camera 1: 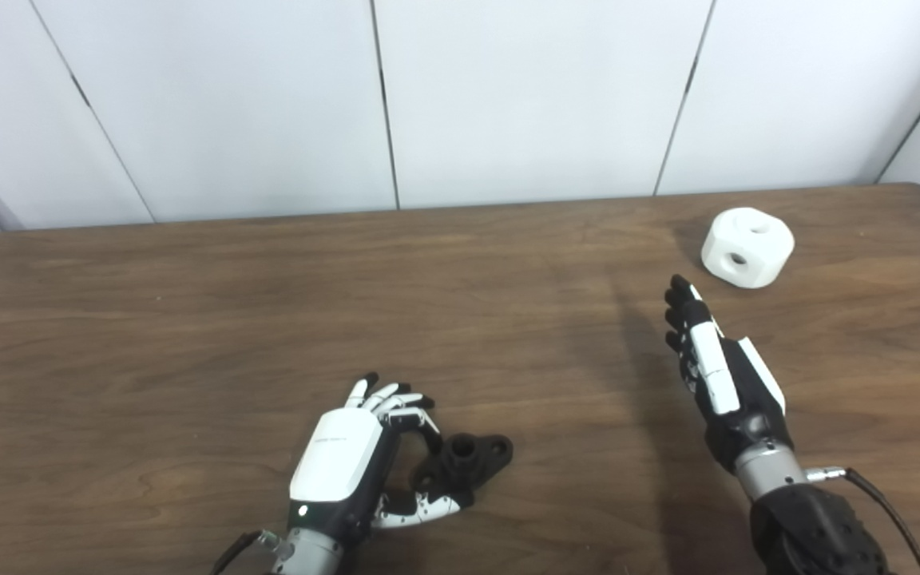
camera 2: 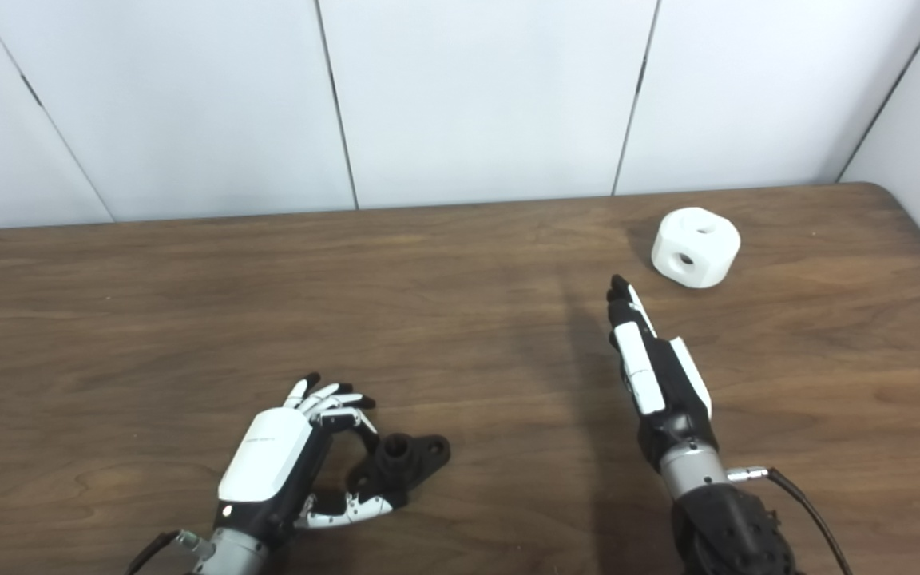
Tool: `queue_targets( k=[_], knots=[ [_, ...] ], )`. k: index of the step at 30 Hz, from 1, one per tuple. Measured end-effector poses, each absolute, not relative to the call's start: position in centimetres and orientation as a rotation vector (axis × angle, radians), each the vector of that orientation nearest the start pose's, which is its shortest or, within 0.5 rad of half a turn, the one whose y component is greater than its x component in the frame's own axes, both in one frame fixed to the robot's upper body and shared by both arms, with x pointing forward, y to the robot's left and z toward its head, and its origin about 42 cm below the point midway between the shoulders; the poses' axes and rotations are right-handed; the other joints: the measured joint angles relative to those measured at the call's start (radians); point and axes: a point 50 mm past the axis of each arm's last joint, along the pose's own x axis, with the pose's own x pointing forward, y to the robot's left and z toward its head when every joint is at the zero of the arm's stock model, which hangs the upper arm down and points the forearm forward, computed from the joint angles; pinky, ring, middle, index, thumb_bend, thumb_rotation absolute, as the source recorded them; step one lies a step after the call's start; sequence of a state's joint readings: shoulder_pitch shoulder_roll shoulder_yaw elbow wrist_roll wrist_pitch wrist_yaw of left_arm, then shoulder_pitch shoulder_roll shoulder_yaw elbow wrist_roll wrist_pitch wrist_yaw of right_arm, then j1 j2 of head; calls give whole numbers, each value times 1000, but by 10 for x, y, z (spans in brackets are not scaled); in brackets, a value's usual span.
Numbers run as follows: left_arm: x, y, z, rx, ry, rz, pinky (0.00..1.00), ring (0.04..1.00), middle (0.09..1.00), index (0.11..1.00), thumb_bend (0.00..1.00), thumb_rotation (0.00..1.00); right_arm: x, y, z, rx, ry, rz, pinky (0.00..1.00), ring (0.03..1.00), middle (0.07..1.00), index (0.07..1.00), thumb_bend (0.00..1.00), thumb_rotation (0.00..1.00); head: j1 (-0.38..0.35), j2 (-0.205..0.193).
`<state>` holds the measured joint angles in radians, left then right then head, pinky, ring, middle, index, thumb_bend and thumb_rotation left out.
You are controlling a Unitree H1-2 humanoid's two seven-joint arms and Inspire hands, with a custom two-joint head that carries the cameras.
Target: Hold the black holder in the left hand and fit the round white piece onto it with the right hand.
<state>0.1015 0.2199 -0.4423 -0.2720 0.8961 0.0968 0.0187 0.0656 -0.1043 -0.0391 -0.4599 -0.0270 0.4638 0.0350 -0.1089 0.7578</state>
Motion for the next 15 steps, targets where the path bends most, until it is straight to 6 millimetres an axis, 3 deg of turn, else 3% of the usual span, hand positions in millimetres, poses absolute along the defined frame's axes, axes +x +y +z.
queue_targets(
  k=[7, 9, 10, 15],
  knots=[
    [225, 164, 124, 1027, -244, -304, 1000, 885, 783, 485, 521, 45, 253, -262, 180, -259, 52, -95, 1000, 983, 972, 977, 611, 996, -48, -9],
    [225, 165, 124, 1028, -249, -306, 1000, 881, 782, 485, 521, 45, 257, -266, 185, -300, 35, -117, 973, 962, 956, 939, 572, 900, -110, -18],
    [226, 165, 124, 1028, -250, -308, 1000, 881, 782, 485, 521, 45, 260, -269, 188, -328, 23, -133, 973, 962, 956, 939, 572, 900, -110, -18],
    [227, 168, 124, 1035, -248, -313, 1000, 869, 774, 485, 521, 45, 267, -273, 205, -426, -27, -187, 946, 952, 949, 903, 567, 640, -176, -37]
  ],
)
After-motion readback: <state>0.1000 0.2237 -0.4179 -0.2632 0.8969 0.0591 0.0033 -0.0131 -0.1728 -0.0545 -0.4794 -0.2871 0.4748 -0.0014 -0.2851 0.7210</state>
